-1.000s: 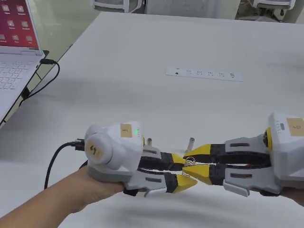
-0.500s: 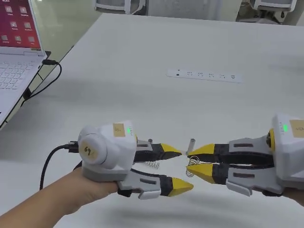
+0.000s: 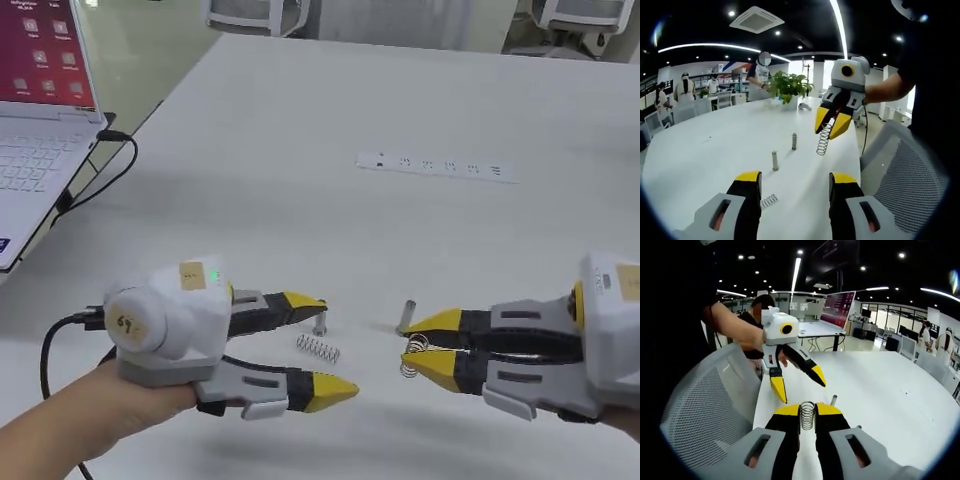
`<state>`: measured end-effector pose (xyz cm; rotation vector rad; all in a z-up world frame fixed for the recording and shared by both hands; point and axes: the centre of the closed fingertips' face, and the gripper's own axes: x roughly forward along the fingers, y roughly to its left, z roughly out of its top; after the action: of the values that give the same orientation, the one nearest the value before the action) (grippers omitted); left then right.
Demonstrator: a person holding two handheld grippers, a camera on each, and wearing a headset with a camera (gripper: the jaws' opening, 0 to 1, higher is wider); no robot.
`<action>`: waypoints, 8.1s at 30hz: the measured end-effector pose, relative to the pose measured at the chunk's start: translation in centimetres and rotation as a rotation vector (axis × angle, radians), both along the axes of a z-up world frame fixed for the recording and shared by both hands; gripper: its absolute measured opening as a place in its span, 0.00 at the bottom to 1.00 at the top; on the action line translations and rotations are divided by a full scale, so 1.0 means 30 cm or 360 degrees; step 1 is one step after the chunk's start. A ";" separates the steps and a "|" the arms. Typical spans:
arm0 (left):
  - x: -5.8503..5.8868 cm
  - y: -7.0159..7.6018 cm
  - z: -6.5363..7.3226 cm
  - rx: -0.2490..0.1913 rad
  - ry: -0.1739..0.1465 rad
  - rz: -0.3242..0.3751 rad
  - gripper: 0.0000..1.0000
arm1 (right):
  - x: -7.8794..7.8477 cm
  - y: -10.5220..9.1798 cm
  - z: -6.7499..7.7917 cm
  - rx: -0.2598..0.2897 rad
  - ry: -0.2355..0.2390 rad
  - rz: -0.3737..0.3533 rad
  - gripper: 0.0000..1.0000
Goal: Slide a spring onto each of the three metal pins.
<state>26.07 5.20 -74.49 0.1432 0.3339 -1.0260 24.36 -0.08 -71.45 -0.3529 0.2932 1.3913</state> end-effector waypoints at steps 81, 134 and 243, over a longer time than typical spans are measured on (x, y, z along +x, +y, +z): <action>0.016 0.289 -0.072 -0.0115 0.0085 0.0522 0.98 | 0.360 -0.058 -0.075 0.0054 0.0144 -0.0628 0.08; -0.001 0.334 -0.090 -0.0101 0.0131 0.0568 0.98 | 0.391 -0.036 -0.145 0.0020 0.0230 -0.0642 0.09; 0.013 0.303 -0.057 -0.0090 0.0107 0.0526 0.96 | 0.191 -0.199 -0.196 -0.0074 0.0155 -0.0603 0.22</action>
<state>26.44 14.29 -76.19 0.0014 0.3754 -0.7129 30.10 -6.05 -77.34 -0.2523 0.4487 1.0313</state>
